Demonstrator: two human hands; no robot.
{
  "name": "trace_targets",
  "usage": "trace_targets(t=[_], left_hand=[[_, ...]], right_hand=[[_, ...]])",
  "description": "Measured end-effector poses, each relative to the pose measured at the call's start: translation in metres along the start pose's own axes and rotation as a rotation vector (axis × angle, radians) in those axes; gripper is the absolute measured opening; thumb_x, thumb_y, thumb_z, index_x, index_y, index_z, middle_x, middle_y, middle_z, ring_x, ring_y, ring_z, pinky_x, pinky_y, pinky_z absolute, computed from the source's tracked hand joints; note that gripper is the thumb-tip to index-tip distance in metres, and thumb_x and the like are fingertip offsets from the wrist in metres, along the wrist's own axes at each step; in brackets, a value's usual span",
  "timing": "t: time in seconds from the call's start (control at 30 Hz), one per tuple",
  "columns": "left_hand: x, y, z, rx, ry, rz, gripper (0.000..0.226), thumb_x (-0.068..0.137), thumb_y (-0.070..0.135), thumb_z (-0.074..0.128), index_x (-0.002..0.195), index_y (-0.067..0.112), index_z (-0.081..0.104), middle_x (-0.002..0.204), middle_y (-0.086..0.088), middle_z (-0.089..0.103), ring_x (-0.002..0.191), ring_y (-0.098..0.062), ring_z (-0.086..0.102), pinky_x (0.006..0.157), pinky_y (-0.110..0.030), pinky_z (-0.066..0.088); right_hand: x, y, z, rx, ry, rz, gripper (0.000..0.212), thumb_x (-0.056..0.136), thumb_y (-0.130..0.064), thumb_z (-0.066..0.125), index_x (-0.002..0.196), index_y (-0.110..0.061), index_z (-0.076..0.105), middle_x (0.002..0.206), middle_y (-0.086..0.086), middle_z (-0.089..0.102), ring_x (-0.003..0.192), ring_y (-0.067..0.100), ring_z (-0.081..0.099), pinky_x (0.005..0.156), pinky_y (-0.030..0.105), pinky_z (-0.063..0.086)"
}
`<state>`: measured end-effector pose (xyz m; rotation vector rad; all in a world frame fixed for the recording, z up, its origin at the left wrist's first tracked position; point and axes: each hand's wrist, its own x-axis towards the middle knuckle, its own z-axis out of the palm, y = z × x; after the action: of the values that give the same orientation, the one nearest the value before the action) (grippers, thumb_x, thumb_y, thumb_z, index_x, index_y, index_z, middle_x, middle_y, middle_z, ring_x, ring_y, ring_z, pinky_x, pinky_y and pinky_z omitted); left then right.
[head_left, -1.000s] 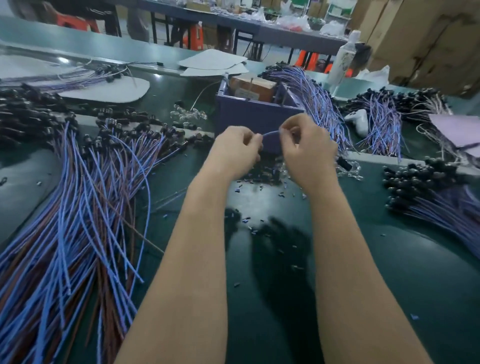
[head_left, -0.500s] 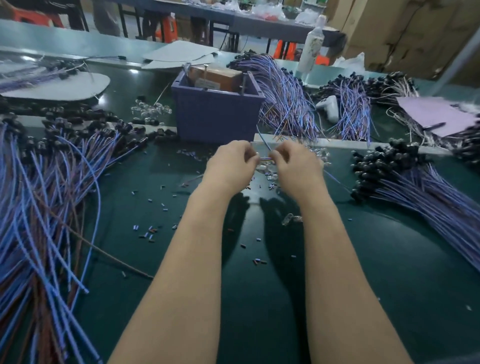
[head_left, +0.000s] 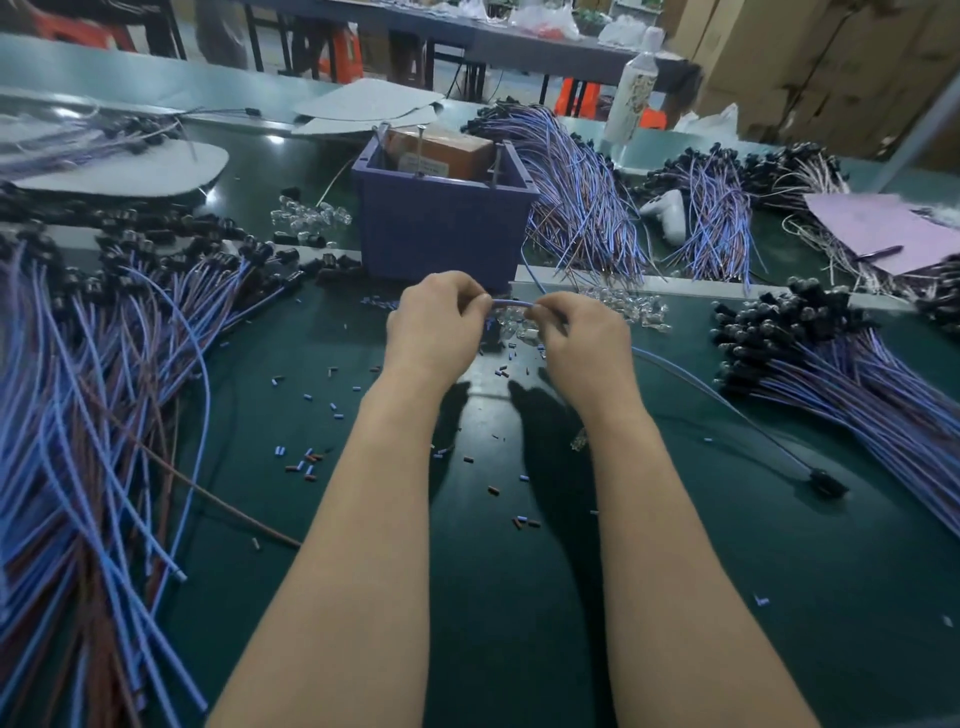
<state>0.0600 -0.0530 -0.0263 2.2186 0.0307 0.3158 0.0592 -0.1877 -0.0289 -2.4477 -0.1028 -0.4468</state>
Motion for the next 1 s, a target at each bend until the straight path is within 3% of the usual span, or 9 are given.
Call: trace_targets(t=[0.07, 0.2, 0.37, 0.53, 0.6, 0.7, 0.83, 0.93, 1.0], left_hand=[[0.001, -0.004, -0.003, -0.004, 0.025, -0.032, 0.015, 0.093, 0.027, 0.057, 0.095, 0.019, 0.069, 0.084, 0.0, 0.066, 0.09, -0.025, 0.062, 0.089, -0.039, 0.049], [0.004, -0.011, -0.007, -0.001, 0.082, -0.123, 0.018, 0.093, 0.026, 0.057, 0.097, 0.016, 0.071, 0.095, -0.007, 0.071, 0.094, -0.025, 0.064, 0.089, -0.035, 0.05], [0.007, -0.019, -0.022, 0.014, 0.27, -0.251, 0.02, 0.095, 0.021, 0.051, 0.101, 0.012, 0.068, 0.104, -0.01, 0.069, 0.1, -0.029, 0.061, 0.091, -0.036, 0.047], [0.003, -0.006, -0.01, 0.102, 0.168, -0.18, 0.035, 0.09, 0.014, 0.049, 0.122, 0.024, 0.061, 0.137, -0.006, 0.046, 0.126, -0.028, 0.043, 0.107, -0.042, 0.037], [0.002, 0.0, -0.006, -0.05, 0.052, -0.114, 0.029, 0.091, 0.02, 0.053, 0.118, 0.02, 0.064, 0.125, -0.006, 0.059, 0.115, -0.023, 0.054, 0.101, -0.035, 0.043], [-0.009, 0.016, 0.01, -0.387, -0.125, -0.076, 0.015, 0.094, 0.022, 0.055, 0.102, 0.017, 0.067, 0.101, -0.006, 0.071, 0.086, -0.008, 0.064, 0.089, -0.027, 0.051], [-0.008, 0.018, 0.025, -0.631, 0.075, -0.15, 0.012, 0.094, 0.012, 0.055, 0.094, 0.009, 0.066, 0.098, -0.015, 0.07, 0.092, -0.026, 0.066, 0.091, -0.039, 0.052], [-0.003, 0.008, 0.023, -0.71, 0.286, -0.21, 0.011, 0.094, 0.015, 0.056, 0.091, 0.011, 0.066, 0.082, -0.006, 0.067, 0.07, -0.012, 0.058, 0.076, -0.028, 0.049], [0.001, 0.001, 0.018, -0.799, 0.402, -0.261, 0.012, 0.094, 0.018, 0.057, 0.095, 0.01, 0.066, 0.077, 0.002, 0.062, 0.067, -0.007, 0.055, 0.072, -0.024, 0.048]], right_hand=[[-0.001, 0.003, -0.003, 0.03, 0.004, 0.021, 0.021, 0.097, -0.022, 0.051, 0.102, -0.016, 0.07, 0.098, 0.005, 0.068, 0.095, 0.024, 0.059, 0.098, 0.046, 0.039], [-0.002, 0.008, -0.007, -0.012, 0.089, 0.088, 0.02, 0.097, -0.023, 0.051, 0.1, -0.018, 0.07, 0.094, 0.002, 0.069, 0.089, 0.02, 0.056, 0.096, 0.036, 0.035], [-0.002, 0.016, -0.016, 0.025, 0.22, 0.192, 0.02, 0.096, -0.02, 0.05, 0.096, -0.016, 0.069, 0.086, 0.004, 0.068, 0.082, 0.021, 0.054, 0.097, 0.042, 0.039], [-0.003, 0.001, -0.006, 0.162, 0.172, 0.145, 0.021, 0.098, -0.019, 0.047, 0.101, -0.014, 0.067, 0.087, 0.004, 0.068, 0.09, 0.026, 0.062, 0.094, 0.048, 0.044], [-0.002, -0.002, -0.005, 0.203, 0.144, 0.118, 0.021, 0.097, -0.019, 0.048, 0.101, -0.013, 0.068, 0.088, 0.006, 0.069, 0.088, 0.026, 0.062, 0.089, 0.046, 0.046], [-0.004, -0.011, -0.001, 0.261, 0.04, 0.045, 0.02, 0.096, -0.015, 0.05, 0.1, -0.012, 0.069, 0.087, 0.007, 0.07, 0.083, 0.022, 0.062, 0.076, 0.031, 0.047], [-0.005, -0.02, 0.004, 0.274, -0.064, 0.013, 0.019, 0.095, -0.015, 0.052, 0.104, -0.01, 0.067, 0.092, 0.004, 0.069, 0.081, 0.013, 0.057, 0.063, 0.018, 0.036], [-0.006, -0.016, 0.005, 0.215, -0.127, 0.068, 0.014, 0.093, -0.017, 0.055, 0.103, -0.011, 0.063, 0.095, 0.005, 0.069, 0.087, 0.017, 0.061, 0.07, 0.019, 0.04], [-0.01, -0.011, 0.007, 0.171, -0.155, 0.097, 0.011, 0.094, -0.018, 0.054, 0.099, -0.012, 0.062, 0.097, 0.008, 0.069, 0.093, 0.022, 0.061, 0.081, 0.026, 0.045]])
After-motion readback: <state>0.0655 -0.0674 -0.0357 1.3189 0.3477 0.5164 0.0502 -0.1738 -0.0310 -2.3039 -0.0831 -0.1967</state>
